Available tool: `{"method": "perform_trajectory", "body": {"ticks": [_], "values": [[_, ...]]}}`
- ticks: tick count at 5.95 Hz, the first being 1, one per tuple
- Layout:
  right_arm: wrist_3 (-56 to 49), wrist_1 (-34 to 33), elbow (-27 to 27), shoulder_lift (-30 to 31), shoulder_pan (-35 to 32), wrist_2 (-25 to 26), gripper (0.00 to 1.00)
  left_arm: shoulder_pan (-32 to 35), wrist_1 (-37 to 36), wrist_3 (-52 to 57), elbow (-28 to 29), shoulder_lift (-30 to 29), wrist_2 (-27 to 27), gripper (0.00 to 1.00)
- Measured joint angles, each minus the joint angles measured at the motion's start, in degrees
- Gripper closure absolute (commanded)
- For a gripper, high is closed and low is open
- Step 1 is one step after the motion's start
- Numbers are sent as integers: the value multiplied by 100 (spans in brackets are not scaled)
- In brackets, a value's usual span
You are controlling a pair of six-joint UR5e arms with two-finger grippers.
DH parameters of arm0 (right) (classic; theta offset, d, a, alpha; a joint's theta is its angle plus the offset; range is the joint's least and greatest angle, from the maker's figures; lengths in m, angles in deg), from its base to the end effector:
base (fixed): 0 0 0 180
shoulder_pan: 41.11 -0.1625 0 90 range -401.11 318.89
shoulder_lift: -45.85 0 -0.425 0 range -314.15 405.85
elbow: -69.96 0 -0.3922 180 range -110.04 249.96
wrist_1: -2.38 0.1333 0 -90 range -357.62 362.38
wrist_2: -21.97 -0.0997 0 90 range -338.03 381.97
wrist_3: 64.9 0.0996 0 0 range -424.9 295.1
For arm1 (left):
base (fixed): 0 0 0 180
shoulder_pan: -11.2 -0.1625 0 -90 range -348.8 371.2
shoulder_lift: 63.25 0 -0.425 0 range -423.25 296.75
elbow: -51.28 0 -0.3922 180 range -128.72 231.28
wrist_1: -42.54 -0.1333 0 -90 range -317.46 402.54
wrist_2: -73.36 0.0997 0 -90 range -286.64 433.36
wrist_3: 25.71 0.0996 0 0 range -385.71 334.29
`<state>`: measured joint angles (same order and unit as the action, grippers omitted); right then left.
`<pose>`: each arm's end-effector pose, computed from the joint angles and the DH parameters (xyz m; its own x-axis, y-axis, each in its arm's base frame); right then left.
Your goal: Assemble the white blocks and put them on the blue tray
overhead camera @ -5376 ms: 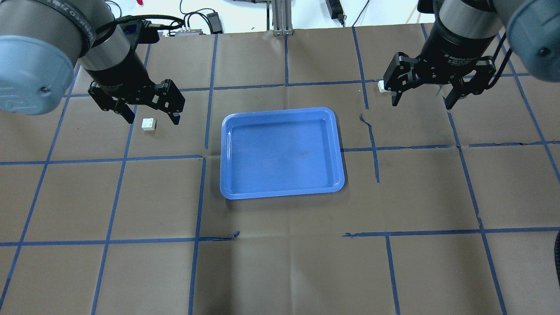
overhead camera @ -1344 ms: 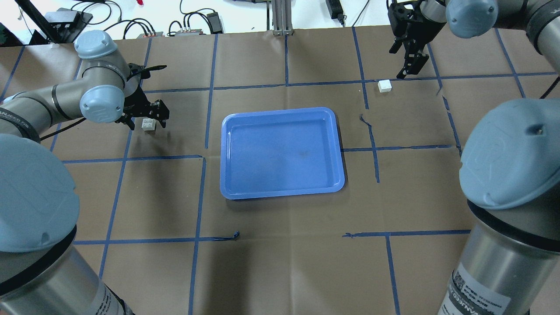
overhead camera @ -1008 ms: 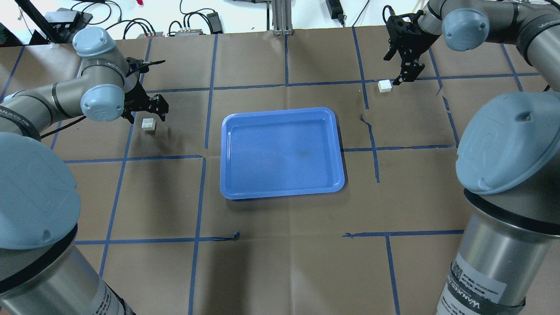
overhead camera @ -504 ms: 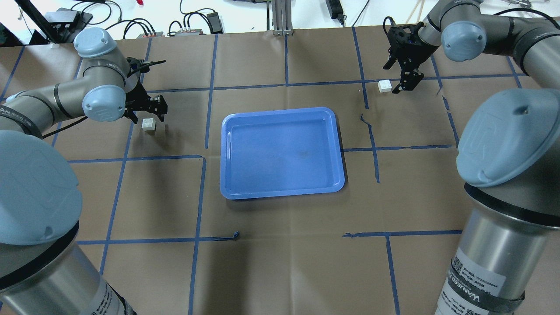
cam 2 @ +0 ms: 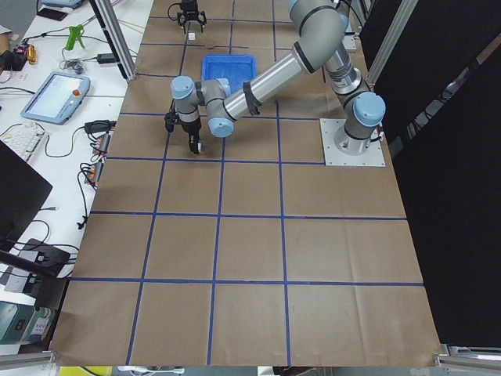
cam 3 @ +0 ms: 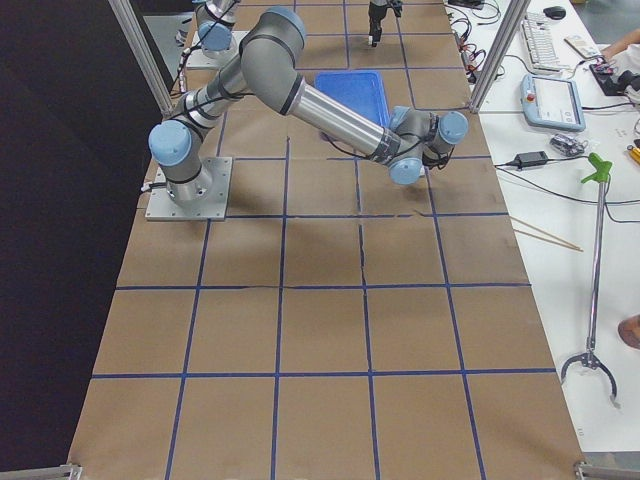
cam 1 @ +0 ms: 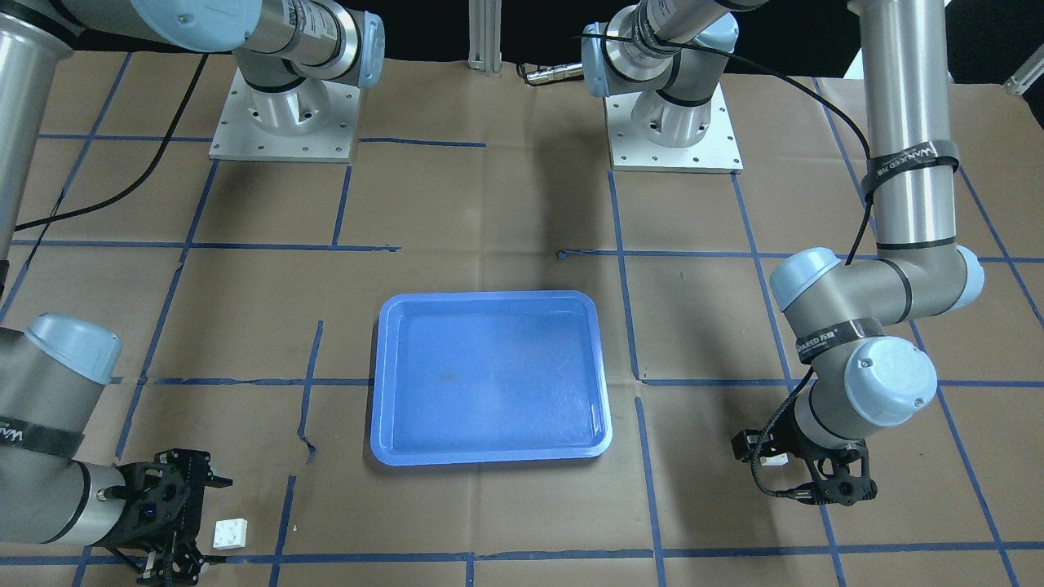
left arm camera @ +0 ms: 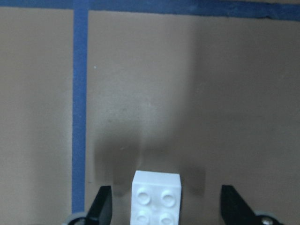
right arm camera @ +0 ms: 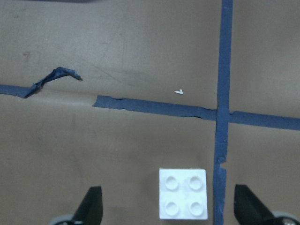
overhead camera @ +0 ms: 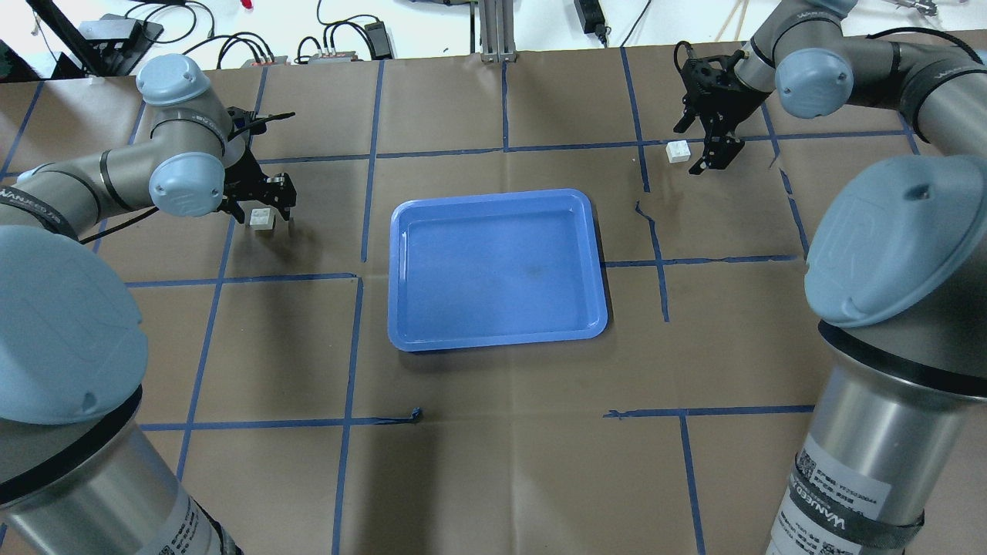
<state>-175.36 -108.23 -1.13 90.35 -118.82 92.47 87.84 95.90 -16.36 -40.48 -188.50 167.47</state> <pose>0.0045 -0.7616 0.1811 0.1210 -0.9925 0.0184 -0.9300 -0.1199 -0.3475 0.0292 -0.6689 0.1735 -0.9952 -0.0689 -0.0697 -0.0703 0.9974 0.0180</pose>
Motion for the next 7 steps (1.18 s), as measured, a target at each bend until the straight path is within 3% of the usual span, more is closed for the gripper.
{"method": "perform_trajectory", "body": {"ticks": [1,2,4,5,7], "values": [[-11,-81,-39,-28,-4,-41,2,0,8,34,4,21,1,83],[-14,-109,-69,-48,-6,-50,15,0,16,93,7,54,1,95],[5,-125,-88,-67,-1,-60,40,27,52,451,-1,164,-11,97],[14,-127,-80,-63,1,-62,41,185,196,752,-43,367,-32,100],[34,-133,-39,-51,3,-62,50,1016,1308,1067,3,975,41,100]]}}
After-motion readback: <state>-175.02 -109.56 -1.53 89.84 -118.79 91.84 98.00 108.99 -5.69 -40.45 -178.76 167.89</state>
